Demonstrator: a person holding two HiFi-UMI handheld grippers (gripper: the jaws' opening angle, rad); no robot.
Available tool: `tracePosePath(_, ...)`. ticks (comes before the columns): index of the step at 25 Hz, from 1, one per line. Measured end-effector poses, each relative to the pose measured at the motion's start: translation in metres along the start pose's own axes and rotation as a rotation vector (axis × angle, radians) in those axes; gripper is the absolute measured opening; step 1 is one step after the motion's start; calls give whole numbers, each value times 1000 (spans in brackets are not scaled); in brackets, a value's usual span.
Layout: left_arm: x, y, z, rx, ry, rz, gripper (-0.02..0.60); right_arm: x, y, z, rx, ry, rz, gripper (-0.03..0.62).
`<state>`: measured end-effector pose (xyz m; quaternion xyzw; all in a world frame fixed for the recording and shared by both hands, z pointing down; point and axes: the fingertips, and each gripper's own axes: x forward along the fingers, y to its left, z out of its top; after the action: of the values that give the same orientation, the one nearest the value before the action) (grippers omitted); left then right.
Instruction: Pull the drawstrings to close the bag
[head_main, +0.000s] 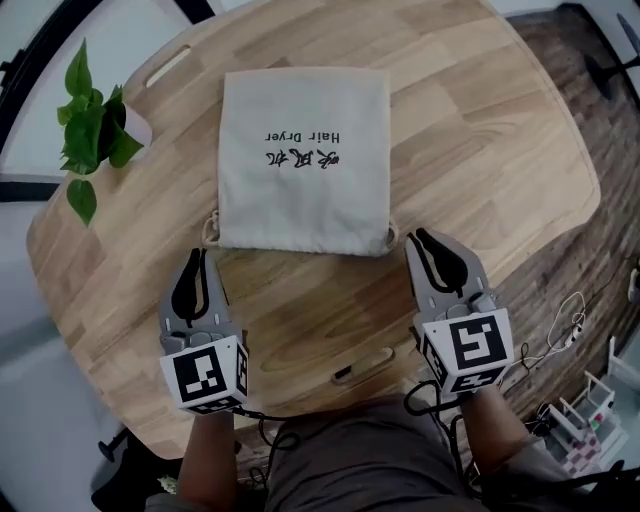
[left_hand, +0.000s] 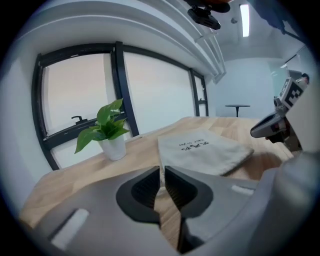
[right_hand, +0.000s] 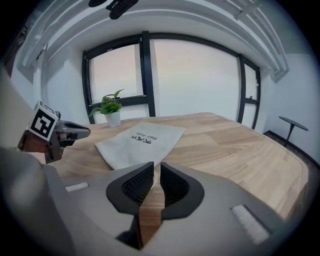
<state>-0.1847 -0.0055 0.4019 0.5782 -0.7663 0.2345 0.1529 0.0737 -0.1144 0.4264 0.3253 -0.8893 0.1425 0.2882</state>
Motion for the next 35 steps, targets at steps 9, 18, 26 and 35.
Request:
tracePosePath(9, 34, 16, -35, -20, 93, -31, 88, 31, 3, -25, 3, 91, -24, 95)
tracePosePath(18, 53, 17, -43, 111, 153, -58, 91, 37, 7, -32, -95, 166, -62, 104)
tracePosePath(26, 54, 23, -40, -28, 195, -120, 93, 40, 12, -33, -138, 228, -45, 72)
tracePosePath(35, 69, 24, -47, 47, 299, -117, 62, 40, 14, -33, -175, 243, -66, 55)
